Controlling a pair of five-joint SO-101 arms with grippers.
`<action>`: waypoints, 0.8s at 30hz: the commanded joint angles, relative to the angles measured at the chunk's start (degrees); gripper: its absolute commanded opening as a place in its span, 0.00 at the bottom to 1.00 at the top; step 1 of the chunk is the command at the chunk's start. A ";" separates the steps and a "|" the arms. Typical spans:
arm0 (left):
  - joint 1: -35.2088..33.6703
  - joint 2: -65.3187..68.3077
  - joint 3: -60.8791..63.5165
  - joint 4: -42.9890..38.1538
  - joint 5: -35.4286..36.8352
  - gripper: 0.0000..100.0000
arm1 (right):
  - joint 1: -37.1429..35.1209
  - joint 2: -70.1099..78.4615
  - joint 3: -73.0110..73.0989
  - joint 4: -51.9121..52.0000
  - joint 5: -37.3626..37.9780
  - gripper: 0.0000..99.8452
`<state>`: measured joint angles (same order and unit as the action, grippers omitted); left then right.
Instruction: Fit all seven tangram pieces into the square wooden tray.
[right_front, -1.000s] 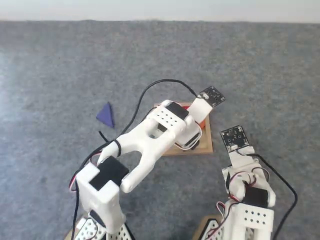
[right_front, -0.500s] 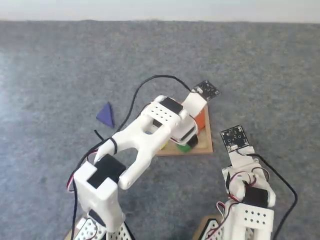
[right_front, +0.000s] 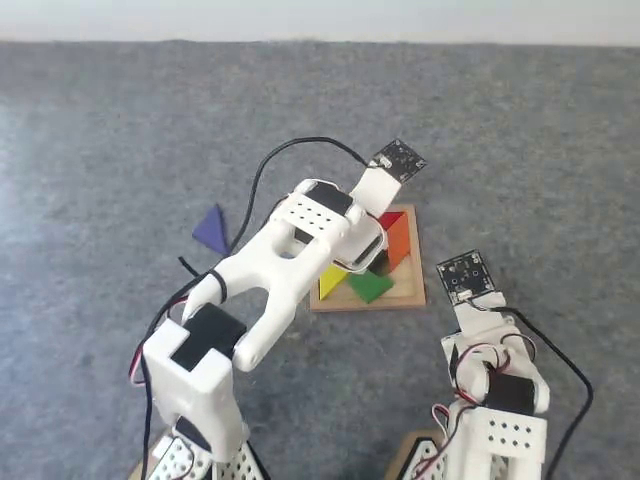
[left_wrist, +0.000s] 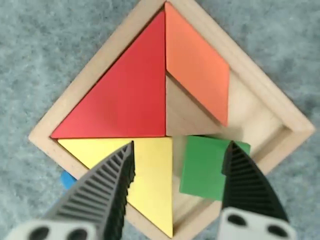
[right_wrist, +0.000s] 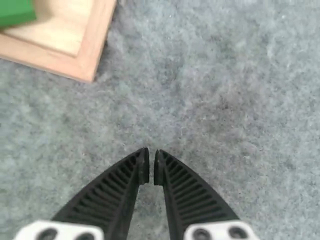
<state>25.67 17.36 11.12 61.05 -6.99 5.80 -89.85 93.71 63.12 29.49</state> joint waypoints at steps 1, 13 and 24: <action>1.67 -1.14 -0.84 0.53 -0.53 0.27 | -0.31 -0.57 -1.41 -0.75 -0.62 0.04; 0.97 -0.53 2.07 0.44 -0.53 0.27 | -0.31 -0.57 -1.41 -0.75 -0.44 0.04; -3.78 -1.85 2.24 -4.57 -0.26 0.27 | -0.40 -0.57 -1.41 -0.75 -0.53 0.04</action>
<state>22.86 17.36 14.02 59.65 -7.08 5.71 -89.85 93.71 63.12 29.49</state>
